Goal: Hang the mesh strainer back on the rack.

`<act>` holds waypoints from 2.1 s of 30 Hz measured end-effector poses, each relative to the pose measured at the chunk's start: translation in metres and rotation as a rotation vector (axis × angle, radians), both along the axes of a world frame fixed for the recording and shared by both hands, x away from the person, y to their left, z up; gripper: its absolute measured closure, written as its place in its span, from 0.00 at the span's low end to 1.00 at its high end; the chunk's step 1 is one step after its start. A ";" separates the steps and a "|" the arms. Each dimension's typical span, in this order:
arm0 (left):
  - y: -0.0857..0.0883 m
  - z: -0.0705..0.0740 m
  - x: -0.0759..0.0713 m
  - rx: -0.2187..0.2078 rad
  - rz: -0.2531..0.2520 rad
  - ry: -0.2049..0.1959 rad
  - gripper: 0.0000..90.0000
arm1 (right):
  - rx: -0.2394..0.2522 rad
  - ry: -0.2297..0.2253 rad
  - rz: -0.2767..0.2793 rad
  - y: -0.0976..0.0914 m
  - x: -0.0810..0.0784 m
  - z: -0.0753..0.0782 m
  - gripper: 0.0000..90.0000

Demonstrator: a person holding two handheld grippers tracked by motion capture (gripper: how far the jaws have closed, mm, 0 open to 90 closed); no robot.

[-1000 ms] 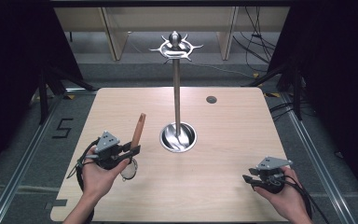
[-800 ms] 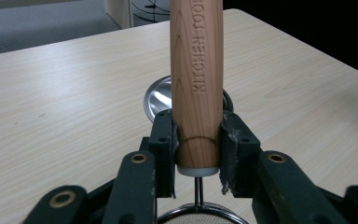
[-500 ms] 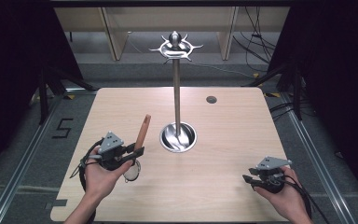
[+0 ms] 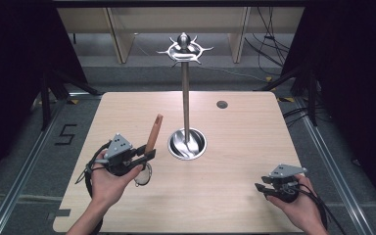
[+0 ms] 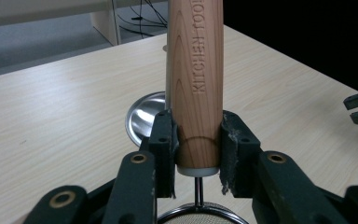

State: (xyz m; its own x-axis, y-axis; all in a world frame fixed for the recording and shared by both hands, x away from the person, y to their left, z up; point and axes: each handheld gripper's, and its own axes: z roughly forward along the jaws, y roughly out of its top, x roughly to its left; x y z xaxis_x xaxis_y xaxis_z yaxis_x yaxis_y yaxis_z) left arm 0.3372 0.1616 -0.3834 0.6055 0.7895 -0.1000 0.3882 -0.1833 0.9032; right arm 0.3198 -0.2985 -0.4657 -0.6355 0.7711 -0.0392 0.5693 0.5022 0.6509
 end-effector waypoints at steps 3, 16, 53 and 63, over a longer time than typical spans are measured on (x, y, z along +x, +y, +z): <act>0.000 0.004 0.001 -0.002 0.001 -0.015 0.76 | -0.002 0.000 0.003 0.000 0.000 0.000 0.69; -0.007 0.010 0.002 -0.048 0.001 -0.050 0.76 | -0.008 0.001 0.003 0.000 0.001 0.000 0.69; -0.029 0.055 0.011 -0.109 0.029 -0.183 0.76 | 0.000 -0.003 -0.017 -0.001 0.000 0.002 0.69; -0.032 0.064 0.015 -0.122 0.039 -0.221 0.76 | 0.006 0.002 -0.024 0.000 0.000 0.001 0.69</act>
